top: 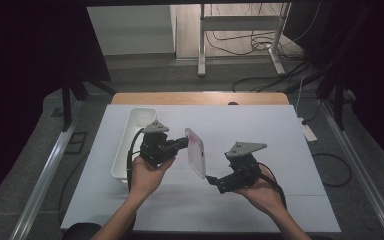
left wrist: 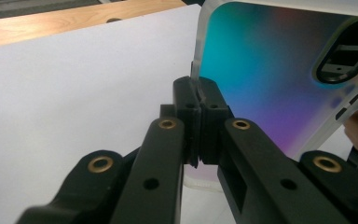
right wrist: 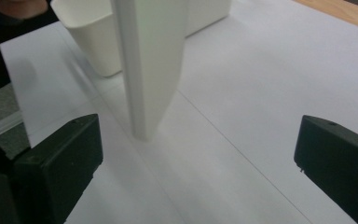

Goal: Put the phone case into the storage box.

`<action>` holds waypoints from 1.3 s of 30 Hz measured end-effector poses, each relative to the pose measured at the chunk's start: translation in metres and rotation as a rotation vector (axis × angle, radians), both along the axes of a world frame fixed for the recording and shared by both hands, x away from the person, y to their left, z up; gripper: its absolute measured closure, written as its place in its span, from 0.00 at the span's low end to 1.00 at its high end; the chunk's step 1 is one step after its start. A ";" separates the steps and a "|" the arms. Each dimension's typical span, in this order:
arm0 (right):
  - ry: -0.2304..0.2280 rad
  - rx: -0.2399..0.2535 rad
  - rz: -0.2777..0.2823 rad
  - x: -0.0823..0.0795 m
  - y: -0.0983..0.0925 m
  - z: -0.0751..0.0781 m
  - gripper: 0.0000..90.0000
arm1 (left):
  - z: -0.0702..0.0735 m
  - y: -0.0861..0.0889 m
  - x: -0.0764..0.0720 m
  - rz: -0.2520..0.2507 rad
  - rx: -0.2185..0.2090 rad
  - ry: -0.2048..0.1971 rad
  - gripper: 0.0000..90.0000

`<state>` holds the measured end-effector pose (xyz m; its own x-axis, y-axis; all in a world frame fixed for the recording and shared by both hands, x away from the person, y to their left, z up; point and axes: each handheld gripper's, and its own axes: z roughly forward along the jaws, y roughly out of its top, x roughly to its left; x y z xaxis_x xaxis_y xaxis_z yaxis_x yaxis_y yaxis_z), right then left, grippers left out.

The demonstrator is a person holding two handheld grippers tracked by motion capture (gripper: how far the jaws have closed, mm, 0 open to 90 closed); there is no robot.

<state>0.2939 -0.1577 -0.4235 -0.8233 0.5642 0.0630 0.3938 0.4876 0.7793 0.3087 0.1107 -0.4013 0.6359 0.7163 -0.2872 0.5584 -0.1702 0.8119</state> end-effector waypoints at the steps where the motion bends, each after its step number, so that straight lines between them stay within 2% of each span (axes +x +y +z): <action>1: -0.002 -0.001 -0.009 0.000 -0.004 0.000 0.00 | 0.001 0.002 0.000 0.002 0.001 0.000 0.98; 7: 0.001 -0.007 -0.020 -0.002 -0.012 0.000 0.00 | 0.003 0.008 0.002 0.015 0.016 -0.012 0.98; 14: 0.000 -0.021 -0.032 -0.004 -0.020 0.001 0.00 | 0.003 0.016 0.005 0.034 0.026 -0.006 0.98; 27: 0.007 -0.069 -0.057 -0.011 -0.038 -0.007 0.00 | 0.002 0.035 0.010 0.077 0.042 0.003 0.98; 39: 0.018 -0.085 -0.089 -0.016 -0.057 -0.012 0.00 | 0.005 0.052 0.015 0.109 0.055 -0.003 0.98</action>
<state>0.2784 -0.2148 -0.4352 -0.7689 0.6388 0.0260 0.4521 0.5145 0.7287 0.3239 0.1628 -0.3960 0.5540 0.7961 -0.2435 0.5735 -0.1529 0.8048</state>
